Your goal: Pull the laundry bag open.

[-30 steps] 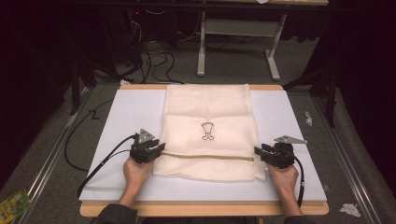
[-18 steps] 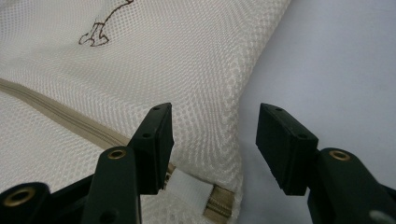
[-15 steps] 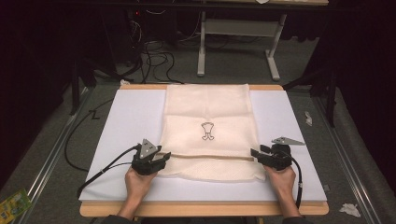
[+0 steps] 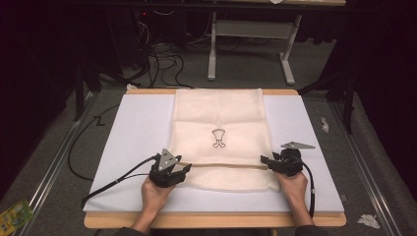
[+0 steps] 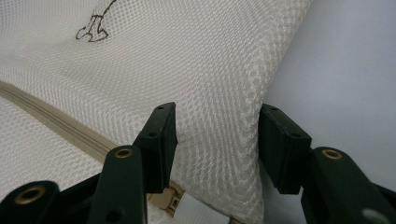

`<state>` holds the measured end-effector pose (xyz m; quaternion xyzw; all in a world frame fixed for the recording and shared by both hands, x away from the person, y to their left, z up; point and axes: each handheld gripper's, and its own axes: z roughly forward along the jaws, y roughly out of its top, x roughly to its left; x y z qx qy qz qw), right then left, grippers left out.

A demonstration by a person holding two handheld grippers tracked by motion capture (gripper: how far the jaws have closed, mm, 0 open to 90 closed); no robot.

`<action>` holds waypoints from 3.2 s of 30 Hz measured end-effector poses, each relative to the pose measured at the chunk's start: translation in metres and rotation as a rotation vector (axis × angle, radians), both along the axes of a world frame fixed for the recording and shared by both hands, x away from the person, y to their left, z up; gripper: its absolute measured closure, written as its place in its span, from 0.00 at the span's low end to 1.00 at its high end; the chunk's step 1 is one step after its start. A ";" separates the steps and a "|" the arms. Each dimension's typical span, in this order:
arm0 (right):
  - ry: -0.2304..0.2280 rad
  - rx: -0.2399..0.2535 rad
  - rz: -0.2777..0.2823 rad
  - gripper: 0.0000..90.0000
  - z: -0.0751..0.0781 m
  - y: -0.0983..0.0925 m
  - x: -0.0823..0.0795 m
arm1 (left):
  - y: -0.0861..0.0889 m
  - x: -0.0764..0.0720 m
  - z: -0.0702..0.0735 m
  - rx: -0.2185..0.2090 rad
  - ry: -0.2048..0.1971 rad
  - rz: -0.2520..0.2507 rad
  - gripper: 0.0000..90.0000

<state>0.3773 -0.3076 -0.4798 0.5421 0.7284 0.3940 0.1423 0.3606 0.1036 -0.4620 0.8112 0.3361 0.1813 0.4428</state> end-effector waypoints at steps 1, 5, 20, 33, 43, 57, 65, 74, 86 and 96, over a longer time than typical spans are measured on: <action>0.002 0.000 -0.003 0.58 0.000 0.000 0.000 | -0.004 0.001 0.001 0.005 -0.001 -0.006 0.55; 0.001 -0.001 0.003 0.61 0.000 0.000 0.001 | -0.015 0.005 0.005 -0.005 -0.006 -0.024 0.54; -0.013 -0.099 0.043 0.90 0.001 0.003 -0.002 | -0.062 0.028 0.015 -0.015 0.018 -0.087 0.53; -0.039 -0.068 0.086 0.97 0.008 0.000 -0.004 | -0.090 0.031 0.020 -0.044 0.054 -0.173 0.56; -0.047 -0.024 0.098 0.97 0.014 -0.004 -0.007 | -0.108 0.030 0.020 -0.039 0.088 -0.212 0.55; -0.062 -0.019 0.108 0.97 0.024 -0.004 -0.008 | -0.135 0.023 0.017 -0.027 0.103 -0.256 0.57; -0.063 -0.007 0.111 0.98 0.024 -0.005 -0.008 | -0.152 0.019 0.015 -0.015 0.111 -0.298 0.59; -0.065 -0.013 0.115 0.98 0.027 -0.003 -0.008 | -0.157 0.020 0.011 -0.053 0.136 -0.307 0.62; -0.064 -0.002 0.122 0.98 0.028 -0.001 -0.008 | -0.180 0.015 0.007 -0.049 0.152 -0.352 0.66; -0.072 0.019 0.130 0.98 0.030 -0.001 -0.009 | -0.188 0.015 0.003 -0.044 0.166 -0.365 0.68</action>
